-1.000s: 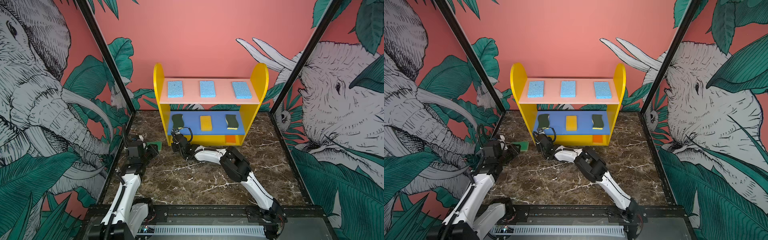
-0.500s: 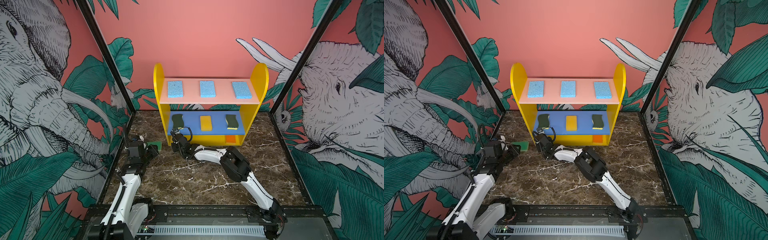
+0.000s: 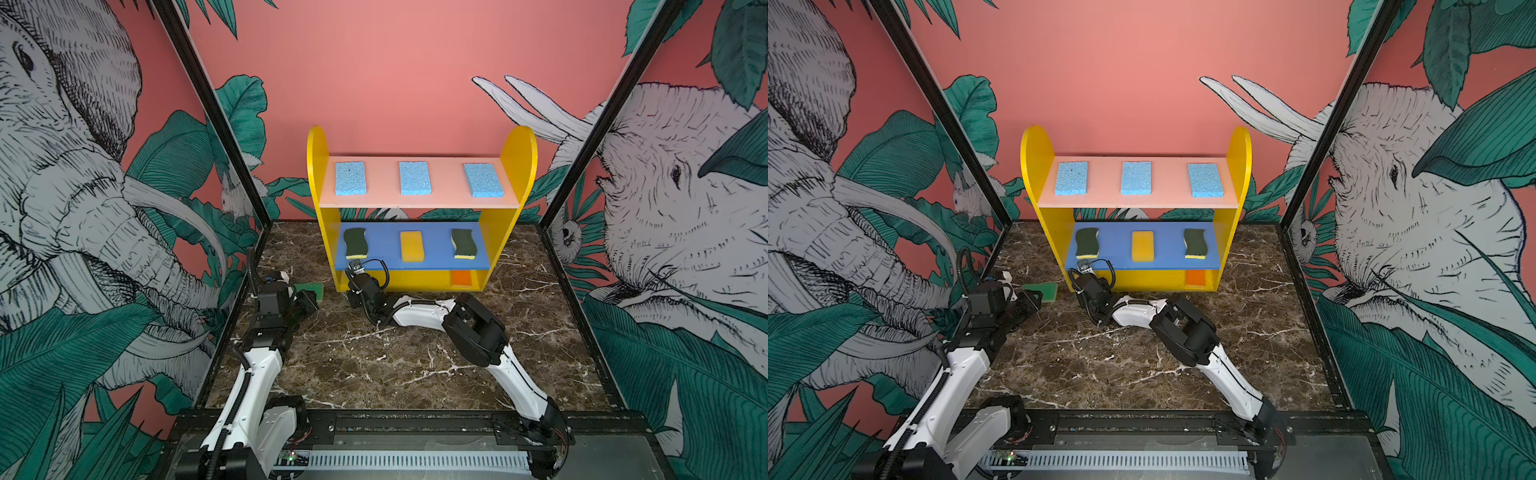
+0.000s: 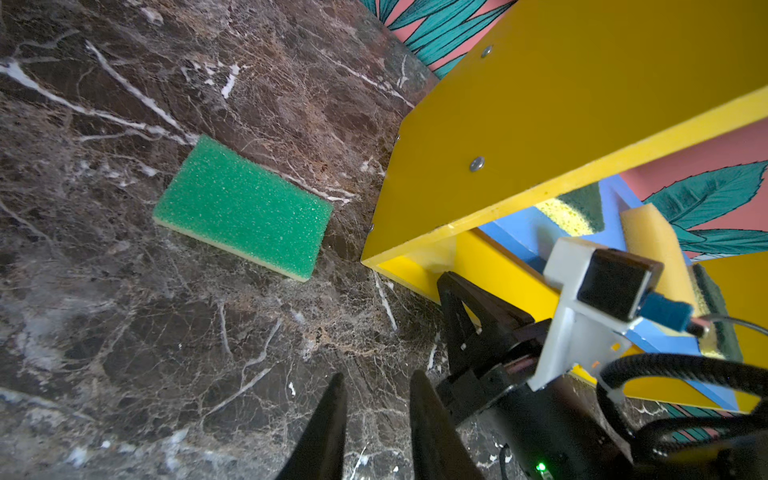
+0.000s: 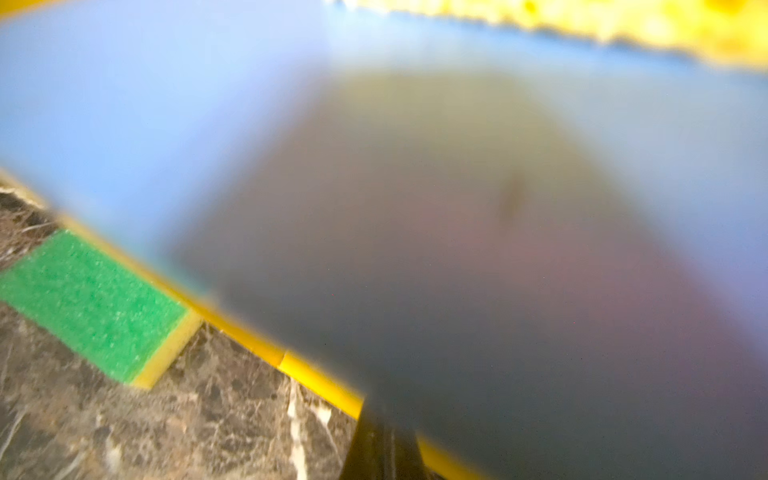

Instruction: Place and organize the cleaning sponges onto the shelf

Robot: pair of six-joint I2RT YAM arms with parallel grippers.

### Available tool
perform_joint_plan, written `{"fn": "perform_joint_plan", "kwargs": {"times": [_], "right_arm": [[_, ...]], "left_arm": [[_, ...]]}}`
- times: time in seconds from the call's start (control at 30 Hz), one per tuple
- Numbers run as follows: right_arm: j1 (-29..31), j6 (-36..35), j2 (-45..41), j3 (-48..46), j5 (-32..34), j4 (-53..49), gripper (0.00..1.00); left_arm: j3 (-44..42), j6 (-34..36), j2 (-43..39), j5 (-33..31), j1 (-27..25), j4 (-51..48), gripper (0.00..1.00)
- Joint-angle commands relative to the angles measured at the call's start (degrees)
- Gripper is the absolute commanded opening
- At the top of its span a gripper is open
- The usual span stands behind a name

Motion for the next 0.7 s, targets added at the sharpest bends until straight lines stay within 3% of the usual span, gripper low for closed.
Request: {"fn": "perform_joint_plan", "kwargs": {"times": [0.0,0.13,0.27,0.4,0.5,0.67], "right_arm": [[0.00,-1.03,-1.50,-6.22,-1.79,-0.58,0.00],[0.49,-2.88,-7.32,-13.03,-3.77,6.11,0.00],[0.87,-3.45,-14.14,-20.58,-5.33,11.55,0.00],[1.19,-5.73,-19.76,-25.32,-4.36,8.10,0.11],[1.13,-5.04,-24.51,-29.53,-3.20,6.27,0.31],[0.29,-4.32,-31.89,-35.11,-2.00,2.61,0.51]], "left_arm": [[-1.58,1.24,-0.45,0.76,-0.28,0.67,0.29],[-1.86,2.86,-0.15,2.40,-0.46,0.02,0.31],[-1.21,4.71,-1.36,-0.05,-0.42,-3.98,0.32],[0.34,5.10,-3.11,-3.42,-0.38,-7.80,0.36],[2.68,4.46,-2.06,-4.95,-0.38,-11.53,0.37],[1.72,0.43,-0.29,1.27,-0.44,-7.88,0.38]]}}
